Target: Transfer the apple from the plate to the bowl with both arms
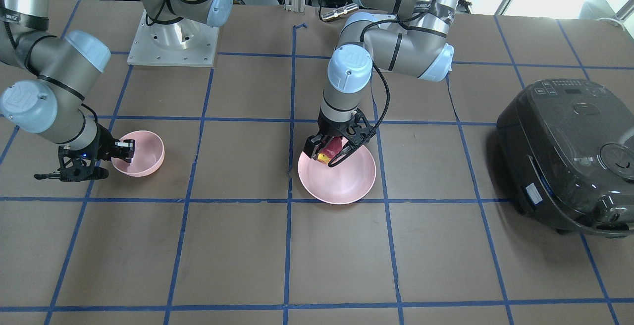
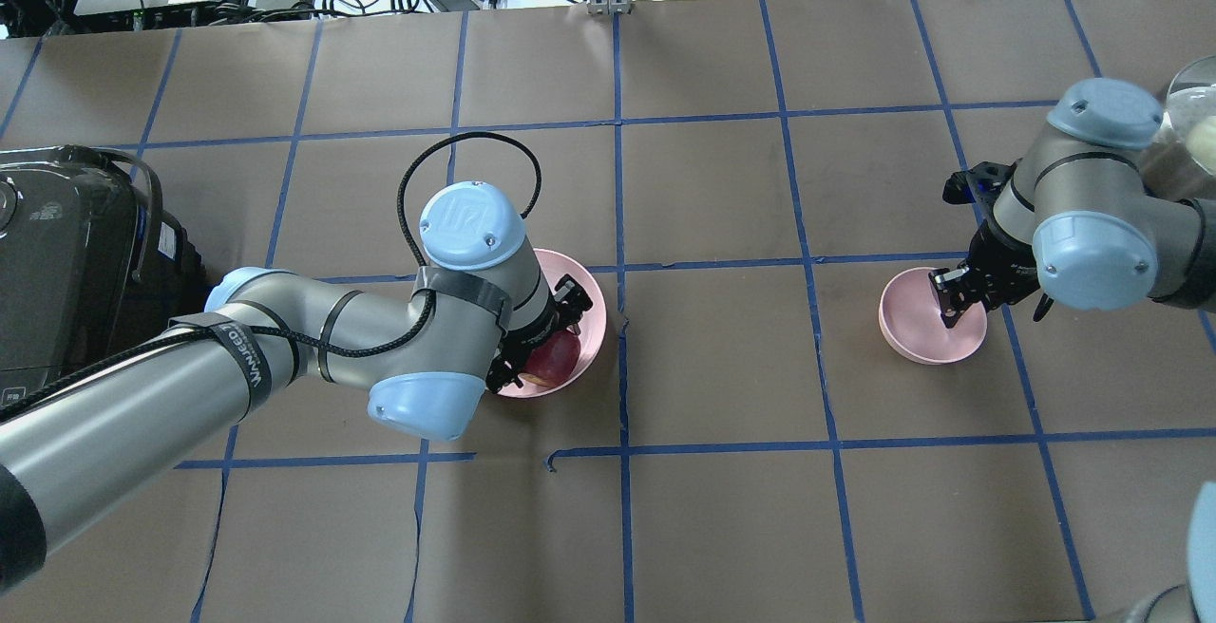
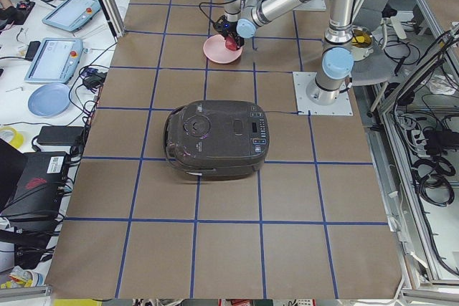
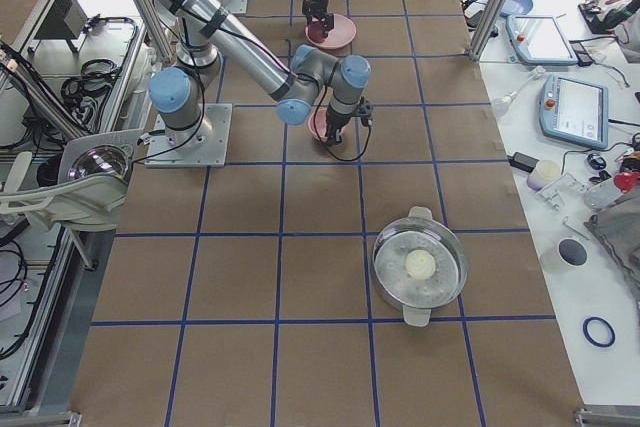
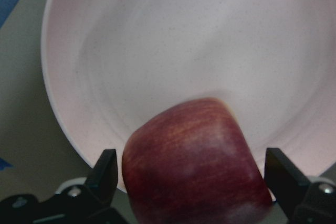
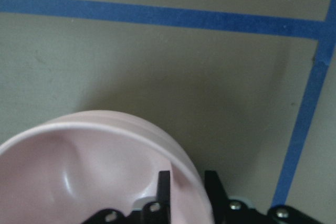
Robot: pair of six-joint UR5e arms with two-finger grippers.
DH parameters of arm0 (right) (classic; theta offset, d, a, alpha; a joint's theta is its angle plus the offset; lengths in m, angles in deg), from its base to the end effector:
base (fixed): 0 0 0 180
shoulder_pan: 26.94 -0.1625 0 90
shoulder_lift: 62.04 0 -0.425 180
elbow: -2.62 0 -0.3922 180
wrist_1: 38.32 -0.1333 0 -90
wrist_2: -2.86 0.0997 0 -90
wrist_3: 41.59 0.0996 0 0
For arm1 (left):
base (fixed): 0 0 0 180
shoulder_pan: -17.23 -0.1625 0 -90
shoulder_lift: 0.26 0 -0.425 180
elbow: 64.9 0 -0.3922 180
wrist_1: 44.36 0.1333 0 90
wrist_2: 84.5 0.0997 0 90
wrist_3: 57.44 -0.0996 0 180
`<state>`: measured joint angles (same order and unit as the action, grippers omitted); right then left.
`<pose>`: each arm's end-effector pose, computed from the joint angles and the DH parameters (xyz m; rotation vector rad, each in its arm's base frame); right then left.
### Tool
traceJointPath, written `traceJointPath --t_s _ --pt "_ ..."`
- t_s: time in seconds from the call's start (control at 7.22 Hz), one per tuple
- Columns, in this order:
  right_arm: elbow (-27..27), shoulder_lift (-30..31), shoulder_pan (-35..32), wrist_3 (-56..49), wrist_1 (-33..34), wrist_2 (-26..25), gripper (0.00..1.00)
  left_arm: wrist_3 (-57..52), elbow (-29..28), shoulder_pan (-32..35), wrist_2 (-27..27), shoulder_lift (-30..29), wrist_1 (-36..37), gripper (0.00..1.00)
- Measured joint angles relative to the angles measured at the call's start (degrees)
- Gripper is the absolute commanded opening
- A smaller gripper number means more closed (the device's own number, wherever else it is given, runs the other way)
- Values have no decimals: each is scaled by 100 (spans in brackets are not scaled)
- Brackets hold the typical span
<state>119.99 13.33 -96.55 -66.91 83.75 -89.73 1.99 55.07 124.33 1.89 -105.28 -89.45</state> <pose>-0.0465 -0.4947 0.1961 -0.1396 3.1005 0.2757 -0.2766 -0.4245 0.1962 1.1166 -2.8837 -0.0620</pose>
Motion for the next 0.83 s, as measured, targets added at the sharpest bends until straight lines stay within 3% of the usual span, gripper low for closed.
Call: traceJointPath --t_s 0.14,0.28,0.42,0.83 --pt "-145 27 -1 25 -131 31 0 -3 -6 23 -3 -3 5 27" --pt "-389 45 -10 50 -444 141 0 -42 -14 31 3 -2 12 8" --pt "-695 62 -38 66 -918 405 0 -143 -37 30 14 8 20 0" --pt "-1050 72 -630 441 -1683 1433 0 -567 -705 1 56 56 -234 0"
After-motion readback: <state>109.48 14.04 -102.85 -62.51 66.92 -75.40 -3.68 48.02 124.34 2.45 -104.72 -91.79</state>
